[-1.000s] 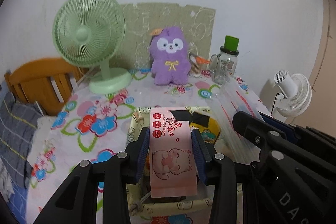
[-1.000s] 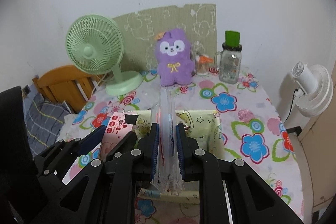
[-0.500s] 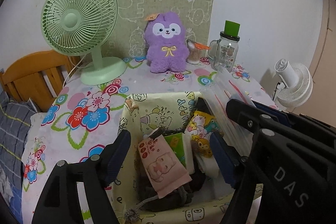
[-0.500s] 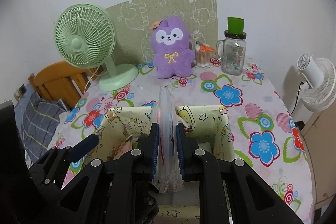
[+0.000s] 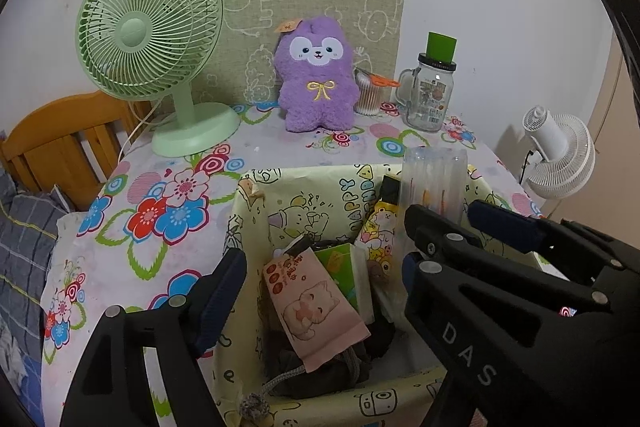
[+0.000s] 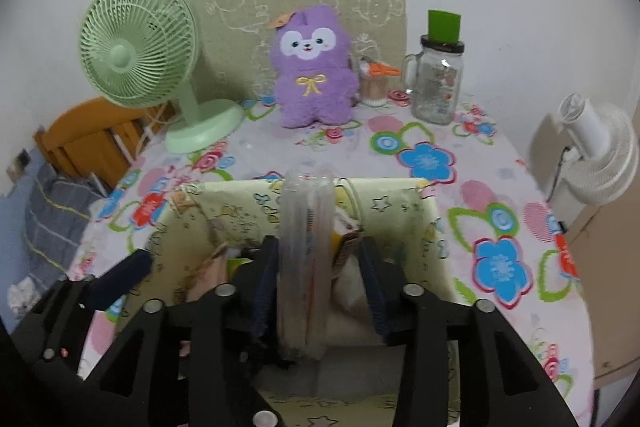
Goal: Organize soft objects
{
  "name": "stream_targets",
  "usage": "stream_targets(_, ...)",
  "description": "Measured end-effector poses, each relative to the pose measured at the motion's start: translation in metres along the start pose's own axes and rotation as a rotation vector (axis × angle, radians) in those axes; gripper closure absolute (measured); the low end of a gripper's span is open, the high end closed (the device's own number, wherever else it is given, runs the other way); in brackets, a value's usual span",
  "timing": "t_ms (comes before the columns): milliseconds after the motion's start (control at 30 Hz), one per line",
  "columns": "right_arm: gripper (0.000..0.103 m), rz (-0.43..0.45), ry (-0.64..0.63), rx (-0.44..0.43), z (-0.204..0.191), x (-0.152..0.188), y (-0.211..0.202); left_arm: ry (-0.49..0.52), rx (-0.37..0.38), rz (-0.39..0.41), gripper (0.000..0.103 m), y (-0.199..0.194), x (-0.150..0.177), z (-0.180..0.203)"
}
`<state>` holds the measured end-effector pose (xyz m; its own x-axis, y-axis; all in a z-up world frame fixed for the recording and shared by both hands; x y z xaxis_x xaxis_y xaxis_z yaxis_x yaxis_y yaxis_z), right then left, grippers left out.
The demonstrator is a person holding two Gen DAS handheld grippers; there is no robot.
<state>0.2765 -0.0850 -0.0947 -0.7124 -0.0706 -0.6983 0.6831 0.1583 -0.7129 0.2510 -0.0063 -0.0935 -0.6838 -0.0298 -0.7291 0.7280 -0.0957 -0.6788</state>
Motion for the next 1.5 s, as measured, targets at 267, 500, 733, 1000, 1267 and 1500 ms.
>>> stream_targets(267,0.018,0.034,0.011,-0.034,0.006,0.005,-0.019,0.020,0.005,0.017,0.006,-0.015,0.005,0.009)
stream_targets(500,0.015,0.060,0.019,-0.039,0.009,0.009,-0.044,0.010,-0.010,0.023,0.003,-0.031,0.007,0.011)
stream_targets(733,0.008,0.102,0.020,-0.041,0.013,0.017,-0.078,0.010,-0.029,0.066,0.003,-0.059,0.011,0.015)
stream_targets(1000,0.003,0.161,0.009,-0.033,0.015,0.029,-0.120,0.015,-0.050,0.112,0.003,-0.097,0.019,0.021)
stream_targets(1267,0.003,0.218,0.001,-0.018,0.019,0.043,-0.162,-0.004,-0.063,0.164,0.003,-0.135,0.029,0.021)
stream_targets(1500,0.000,0.272,-0.001,-0.002,0.022,0.055,-0.197,-0.019,-0.089,0.195,0.002,-0.168,0.041,0.016)
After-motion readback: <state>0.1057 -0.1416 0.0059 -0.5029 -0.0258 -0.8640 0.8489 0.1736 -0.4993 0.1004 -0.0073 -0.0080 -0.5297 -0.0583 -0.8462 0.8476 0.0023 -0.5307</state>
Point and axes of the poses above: each gripper's, at about its wrist camera, not at the fingertips, and y roughly the way its jaws point, z to its right, x to its underside, the point moved 2 cm from there along y, roughly the way its jaws point, and after that the axes turned 2 degrees about -y, right-handed, at the moved point
